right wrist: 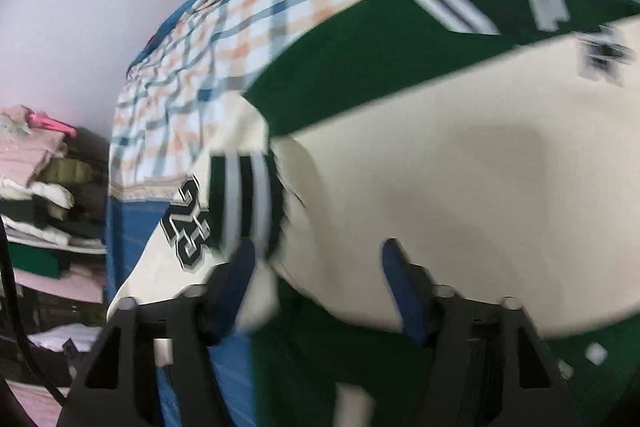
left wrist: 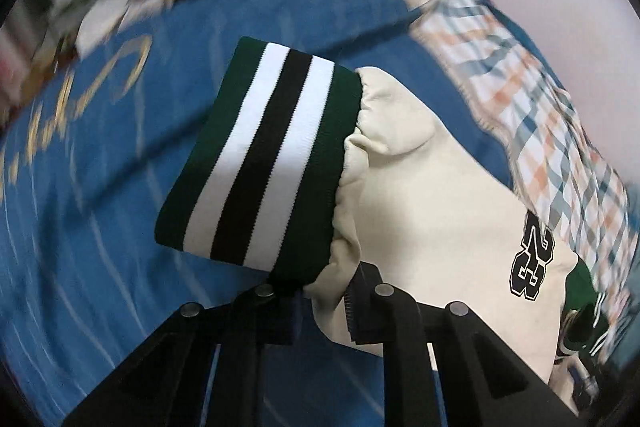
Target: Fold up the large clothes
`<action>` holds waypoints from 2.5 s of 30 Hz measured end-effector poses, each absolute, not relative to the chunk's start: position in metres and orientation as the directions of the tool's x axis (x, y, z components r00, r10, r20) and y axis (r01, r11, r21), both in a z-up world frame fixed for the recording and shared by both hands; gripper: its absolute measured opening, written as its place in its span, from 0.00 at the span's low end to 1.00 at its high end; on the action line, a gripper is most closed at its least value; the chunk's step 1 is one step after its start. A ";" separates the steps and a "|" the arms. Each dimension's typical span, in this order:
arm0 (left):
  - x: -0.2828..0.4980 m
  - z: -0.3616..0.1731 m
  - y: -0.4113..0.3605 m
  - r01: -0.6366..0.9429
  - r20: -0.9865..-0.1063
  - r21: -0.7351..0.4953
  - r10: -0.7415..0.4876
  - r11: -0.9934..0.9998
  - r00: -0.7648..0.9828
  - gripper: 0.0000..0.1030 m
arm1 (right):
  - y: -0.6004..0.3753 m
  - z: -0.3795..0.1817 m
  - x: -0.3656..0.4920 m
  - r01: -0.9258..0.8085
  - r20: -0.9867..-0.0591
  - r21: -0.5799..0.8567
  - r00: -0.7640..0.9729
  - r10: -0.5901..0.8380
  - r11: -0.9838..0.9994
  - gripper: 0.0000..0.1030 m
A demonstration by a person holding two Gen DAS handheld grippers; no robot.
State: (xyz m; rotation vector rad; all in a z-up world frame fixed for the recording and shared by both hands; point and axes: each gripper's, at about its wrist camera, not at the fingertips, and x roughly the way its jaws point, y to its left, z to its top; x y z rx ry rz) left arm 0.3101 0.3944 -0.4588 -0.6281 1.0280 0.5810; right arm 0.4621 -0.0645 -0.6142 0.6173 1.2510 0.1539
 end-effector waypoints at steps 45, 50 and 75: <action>0.375 -0.430 -0.296 0.263 -0.925 0.038 -0.066 0.964 0.375 0.21 | -0.458 -0.608 0.278 0.593 -0.996 0.047 0.092 -0.010 0.804 0.85; 0.376 -0.441 -0.319 0.330 -0.932 -0.019 -0.136 0.944 0.336 1.00 | -0.492 -0.610 0.252 0.607 -0.984 0.164 0.154 0.087 0.777 0.85; 0.288 -0.494 0.002 -0.194 -0.872 0.409 0.445 0.892 0.205 1.00 | -0.462 -0.647 0.312 0.349 -0.979 0.196 0.126 0.162 0.916 0.37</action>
